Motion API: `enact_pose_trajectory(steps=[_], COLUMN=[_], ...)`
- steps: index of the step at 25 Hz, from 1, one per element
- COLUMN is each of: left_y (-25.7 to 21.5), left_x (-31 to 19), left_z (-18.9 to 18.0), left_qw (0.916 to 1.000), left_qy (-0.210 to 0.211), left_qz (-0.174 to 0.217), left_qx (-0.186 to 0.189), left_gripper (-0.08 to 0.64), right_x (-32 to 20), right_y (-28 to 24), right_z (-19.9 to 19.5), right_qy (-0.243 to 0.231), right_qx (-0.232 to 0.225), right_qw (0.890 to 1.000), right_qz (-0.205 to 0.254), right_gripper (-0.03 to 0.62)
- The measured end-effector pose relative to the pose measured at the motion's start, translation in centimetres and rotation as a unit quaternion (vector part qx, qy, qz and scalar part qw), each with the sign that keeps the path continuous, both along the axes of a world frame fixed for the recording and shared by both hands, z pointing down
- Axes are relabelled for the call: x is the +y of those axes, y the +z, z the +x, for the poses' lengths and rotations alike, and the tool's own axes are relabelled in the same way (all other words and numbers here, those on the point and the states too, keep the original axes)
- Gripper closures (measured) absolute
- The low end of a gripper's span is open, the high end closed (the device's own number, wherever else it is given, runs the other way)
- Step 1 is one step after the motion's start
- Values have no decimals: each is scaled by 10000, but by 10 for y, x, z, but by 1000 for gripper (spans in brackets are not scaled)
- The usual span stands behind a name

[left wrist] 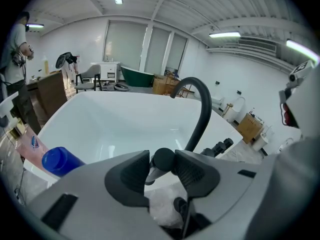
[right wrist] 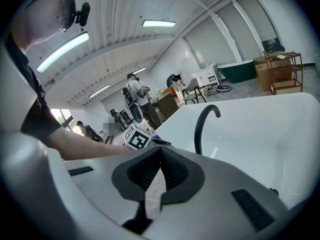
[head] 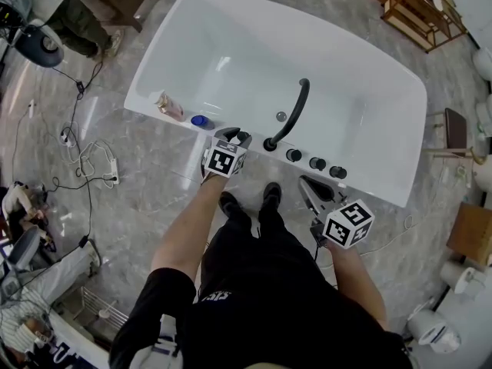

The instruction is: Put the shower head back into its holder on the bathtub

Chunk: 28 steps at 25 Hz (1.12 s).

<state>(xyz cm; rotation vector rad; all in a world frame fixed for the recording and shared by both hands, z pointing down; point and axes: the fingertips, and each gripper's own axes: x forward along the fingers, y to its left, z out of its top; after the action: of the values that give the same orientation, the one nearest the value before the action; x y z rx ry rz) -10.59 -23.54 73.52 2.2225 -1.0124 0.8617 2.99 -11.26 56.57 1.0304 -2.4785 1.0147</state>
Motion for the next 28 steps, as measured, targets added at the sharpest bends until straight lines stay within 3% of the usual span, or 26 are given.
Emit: enact_pose_trajectory(steps=[4,8,12,19,23,28], left_y=[-44,-131,-193,-302,-338,-368], left_x=[7,12,52,75,94,99], left_z=[-9,-36,-74,-118,-139,-171], left_qw=[9983,9896,9816,9574,9434,9326], left_qy=[-442,-829,-993,-1439,-1653,-1847], left_qz=[177,913,1494,2450,2828,3067], left_qx=[341,743,650,524,520,449], left_gripper=[370,373,413,455,485,497], right_x=[6,-10,-5,-20,-24,-34], right_y=[-14,-31,-68,-149,-189,-232], right_z=[-4,-23,-45,-69,-82,-88], right_qy=[-64,-159,-249,-773,-1029,-964], right_qx=[-139,-321,-603,-757,-870,-851], right_qw=[9999,9984,9937,9797,9628,9491], right_qz=[79,446,912,1689,2342,2875], right_gripper=[577,577,577,578,579,580])
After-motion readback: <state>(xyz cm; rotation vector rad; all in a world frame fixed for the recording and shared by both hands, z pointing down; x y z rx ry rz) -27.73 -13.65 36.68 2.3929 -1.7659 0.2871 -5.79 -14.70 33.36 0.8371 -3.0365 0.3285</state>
